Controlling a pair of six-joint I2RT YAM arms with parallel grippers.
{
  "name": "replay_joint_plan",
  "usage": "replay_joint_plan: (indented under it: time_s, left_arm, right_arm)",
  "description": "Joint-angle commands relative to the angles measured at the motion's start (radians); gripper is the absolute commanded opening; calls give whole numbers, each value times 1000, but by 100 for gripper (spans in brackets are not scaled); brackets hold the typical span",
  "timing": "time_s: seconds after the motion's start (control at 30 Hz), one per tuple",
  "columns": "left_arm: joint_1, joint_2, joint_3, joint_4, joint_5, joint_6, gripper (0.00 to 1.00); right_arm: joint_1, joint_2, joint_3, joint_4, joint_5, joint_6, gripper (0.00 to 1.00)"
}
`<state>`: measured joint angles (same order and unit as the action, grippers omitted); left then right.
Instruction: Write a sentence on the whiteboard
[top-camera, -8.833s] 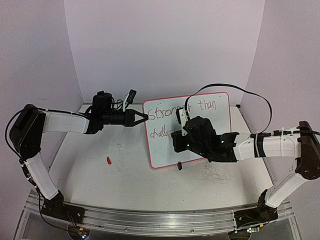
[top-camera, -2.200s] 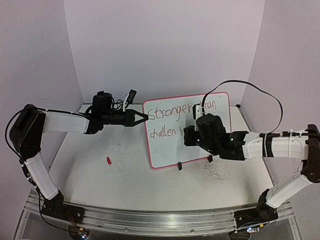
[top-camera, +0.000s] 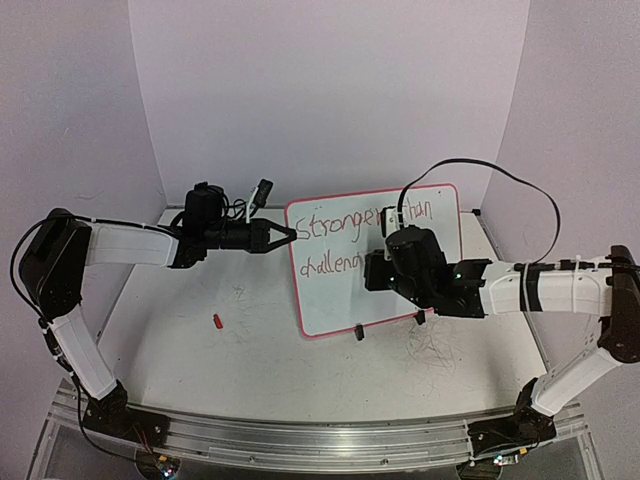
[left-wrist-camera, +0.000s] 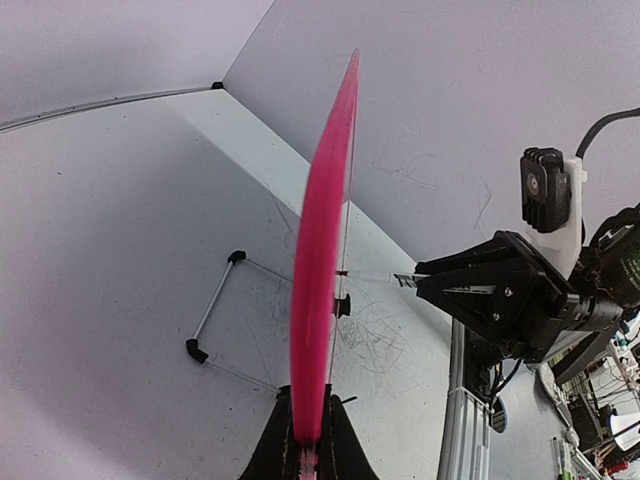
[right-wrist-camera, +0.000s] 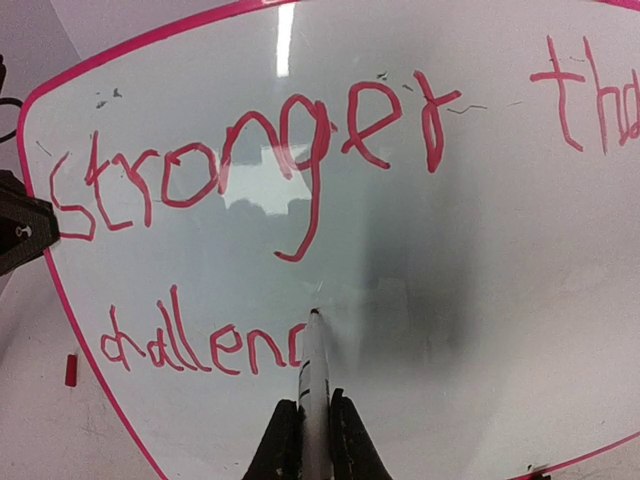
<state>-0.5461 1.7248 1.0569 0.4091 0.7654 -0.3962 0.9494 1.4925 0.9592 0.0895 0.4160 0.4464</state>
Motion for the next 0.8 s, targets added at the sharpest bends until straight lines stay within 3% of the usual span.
replay_joint_plan:
  time_s: [0.0, 0.53, 0.77]
  left_arm:
    - [-8, -14, 7, -38, 17, 7, 0]
    - [-8, -14, 7, -38, 17, 7, 0]
    - [-8, -14, 8, -38, 17, 7, 0]
  right_arm:
    - [-2, -1, -16, 13, -15, 15, 0]
    - [26, -18, -82, -15, -56, 79, 0]
    - [57, 19, -19, -14, -56, 56, 0]
